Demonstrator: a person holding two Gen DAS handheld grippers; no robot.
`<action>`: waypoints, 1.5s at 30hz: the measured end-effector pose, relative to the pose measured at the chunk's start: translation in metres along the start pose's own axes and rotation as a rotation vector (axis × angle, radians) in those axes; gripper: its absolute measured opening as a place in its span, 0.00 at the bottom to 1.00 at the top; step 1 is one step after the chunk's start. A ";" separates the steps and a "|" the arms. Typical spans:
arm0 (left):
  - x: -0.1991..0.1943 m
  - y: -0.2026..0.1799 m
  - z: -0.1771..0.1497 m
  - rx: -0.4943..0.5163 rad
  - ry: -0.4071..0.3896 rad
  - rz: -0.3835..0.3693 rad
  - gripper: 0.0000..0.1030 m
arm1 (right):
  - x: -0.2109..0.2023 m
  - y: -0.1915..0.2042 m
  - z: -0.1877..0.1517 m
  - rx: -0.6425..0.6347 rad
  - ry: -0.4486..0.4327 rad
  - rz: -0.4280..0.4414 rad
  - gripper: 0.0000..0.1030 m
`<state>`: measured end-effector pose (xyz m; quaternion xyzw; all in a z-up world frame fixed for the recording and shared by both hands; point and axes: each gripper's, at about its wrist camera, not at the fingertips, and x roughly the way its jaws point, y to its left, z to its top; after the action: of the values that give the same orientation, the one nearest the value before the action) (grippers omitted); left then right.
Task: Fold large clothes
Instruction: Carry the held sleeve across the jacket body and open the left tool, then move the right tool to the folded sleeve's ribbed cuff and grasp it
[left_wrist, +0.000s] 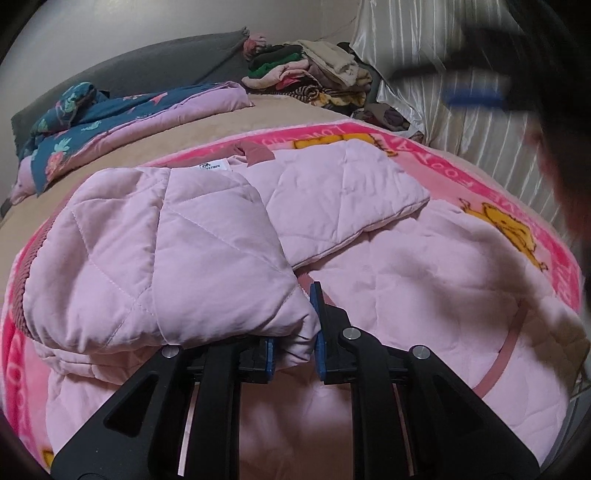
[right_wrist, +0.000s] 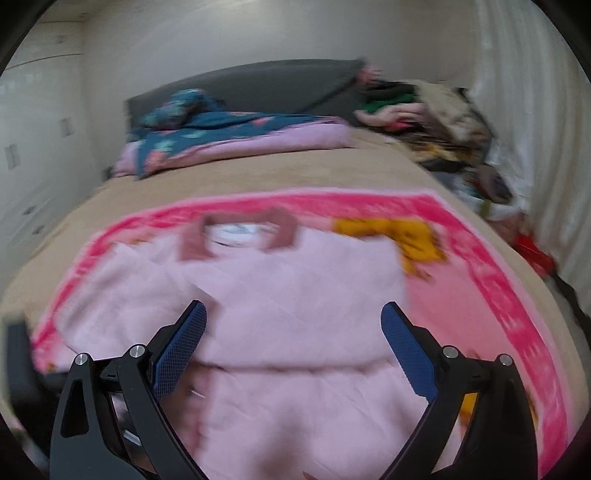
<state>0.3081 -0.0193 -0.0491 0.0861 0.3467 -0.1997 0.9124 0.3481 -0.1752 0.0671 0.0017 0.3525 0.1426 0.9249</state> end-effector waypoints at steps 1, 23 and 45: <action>0.000 -0.002 0.000 0.009 0.002 0.004 0.10 | 0.007 0.012 0.015 -0.032 0.023 0.041 0.92; -0.104 0.126 0.021 -0.458 -0.176 -0.039 0.91 | 0.045 0.052 -0.019 -0.067 0.000 0.012 0.92; -0.087 0.223 -0.033 -0.705 -0.063 0.198 0.91 | 0.073 0.196 -0.098 -0.511 -0.063 -0.067 0.67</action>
<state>0.3232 0.2191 -0.0116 -0.2065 0.3561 0.0189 0.9112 0.2846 0.0222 -0.0336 -0.2395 0.2760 0.1961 0.9100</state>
